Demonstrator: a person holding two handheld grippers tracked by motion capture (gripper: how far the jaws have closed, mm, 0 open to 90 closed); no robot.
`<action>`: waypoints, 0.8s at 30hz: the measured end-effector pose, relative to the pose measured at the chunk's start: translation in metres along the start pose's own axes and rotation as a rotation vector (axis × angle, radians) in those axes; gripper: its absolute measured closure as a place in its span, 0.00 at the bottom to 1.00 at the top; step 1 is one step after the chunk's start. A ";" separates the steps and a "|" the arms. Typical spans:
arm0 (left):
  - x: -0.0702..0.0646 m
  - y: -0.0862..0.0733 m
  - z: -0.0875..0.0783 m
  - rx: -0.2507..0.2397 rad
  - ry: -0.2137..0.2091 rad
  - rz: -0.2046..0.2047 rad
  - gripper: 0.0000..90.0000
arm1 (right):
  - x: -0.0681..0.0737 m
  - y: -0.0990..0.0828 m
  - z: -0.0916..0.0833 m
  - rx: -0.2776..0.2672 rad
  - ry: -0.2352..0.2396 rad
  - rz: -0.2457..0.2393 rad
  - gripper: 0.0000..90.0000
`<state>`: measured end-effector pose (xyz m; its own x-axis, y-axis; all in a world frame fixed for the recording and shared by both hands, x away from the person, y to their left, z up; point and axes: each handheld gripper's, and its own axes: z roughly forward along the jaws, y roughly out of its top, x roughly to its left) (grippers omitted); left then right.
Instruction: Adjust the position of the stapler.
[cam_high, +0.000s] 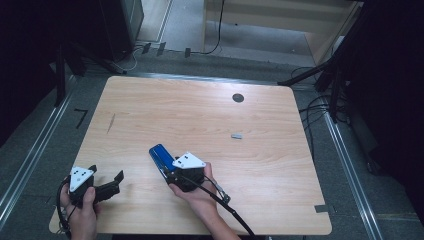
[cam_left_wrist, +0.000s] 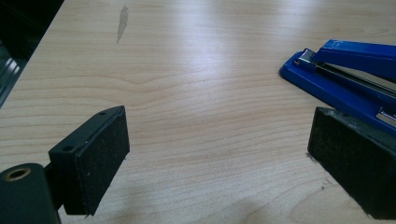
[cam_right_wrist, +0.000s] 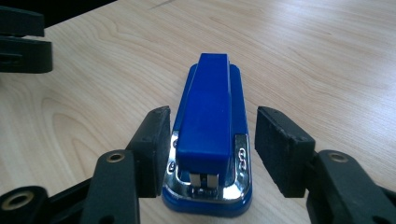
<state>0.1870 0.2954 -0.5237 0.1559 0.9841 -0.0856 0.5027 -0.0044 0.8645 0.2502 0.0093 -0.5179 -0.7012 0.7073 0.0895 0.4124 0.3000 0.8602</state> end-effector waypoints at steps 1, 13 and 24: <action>0.000 0.000 0.000 0.000 0.000 0.000 0.06 | 0.000 0.000 0.005 0.011 0.000 0.003 0.56; 0.000 0.000 0.000 0.002 0.000 0.003 0.06 | 0.003 -0.003 0.021 0.034 0.007 0.007 0.69; -0.001 0.000 0.000 0.005 -0.001 0.005 0.06 | 0.004 -0.006 0.025 0.032 -0.037 -0.040 0.75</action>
<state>0.1874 0.2946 -0.5237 0.1593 0.9838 -0.0816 0.5060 -0.0104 0.8624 0.2592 0.0265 -0.5350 -0.6960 0.7172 0.0359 0.4031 0.3489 0.8460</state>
